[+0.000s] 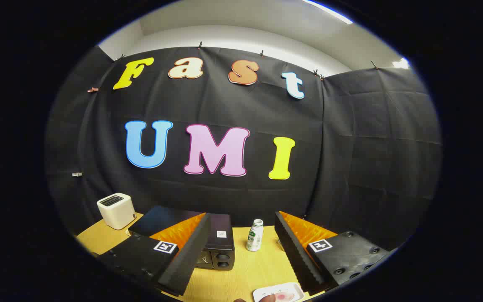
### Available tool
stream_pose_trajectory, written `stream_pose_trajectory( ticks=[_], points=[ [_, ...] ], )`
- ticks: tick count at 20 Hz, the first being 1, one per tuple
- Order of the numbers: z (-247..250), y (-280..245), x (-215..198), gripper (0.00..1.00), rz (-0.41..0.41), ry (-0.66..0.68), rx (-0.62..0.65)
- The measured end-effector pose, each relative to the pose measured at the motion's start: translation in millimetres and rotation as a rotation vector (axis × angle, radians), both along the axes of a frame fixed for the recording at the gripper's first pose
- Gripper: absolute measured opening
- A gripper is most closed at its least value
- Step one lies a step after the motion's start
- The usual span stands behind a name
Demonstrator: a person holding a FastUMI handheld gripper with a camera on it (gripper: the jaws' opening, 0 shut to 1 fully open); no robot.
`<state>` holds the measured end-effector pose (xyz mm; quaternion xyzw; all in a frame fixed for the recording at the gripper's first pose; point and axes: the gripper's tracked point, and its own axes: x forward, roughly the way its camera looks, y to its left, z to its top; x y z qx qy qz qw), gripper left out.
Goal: Open the toaster oven, put the food inside, and close the toaster oven door.
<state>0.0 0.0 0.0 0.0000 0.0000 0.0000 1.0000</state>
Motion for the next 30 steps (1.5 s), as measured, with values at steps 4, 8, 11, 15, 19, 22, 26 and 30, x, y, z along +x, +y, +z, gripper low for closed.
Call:
stream_pose_trajectory(
  ticks=[4,8,11,15,19,22,26,30],
  points=[
    [-2,-1,-2,0.98,-0.003,0.009,0.01],
    [-1,-2,-5,0.98,-0.001,0.005,0.001],
    [0,-5,-7,0.98,-0.005,0.003,0.015],
    [0,-7,-8,0.98,-0.011,0.004,0.021],
    [-2,-6,-9,0.98,-0.01,0.01,0.022],
    [-3,-3,-10,0.98,-0.009,0.011,0.02],
    [-10,14,-4,0.98,0.011,0.028,0.052],
    [-27,49,6,0.98,0.061,0.066,0.08]
  ],
)
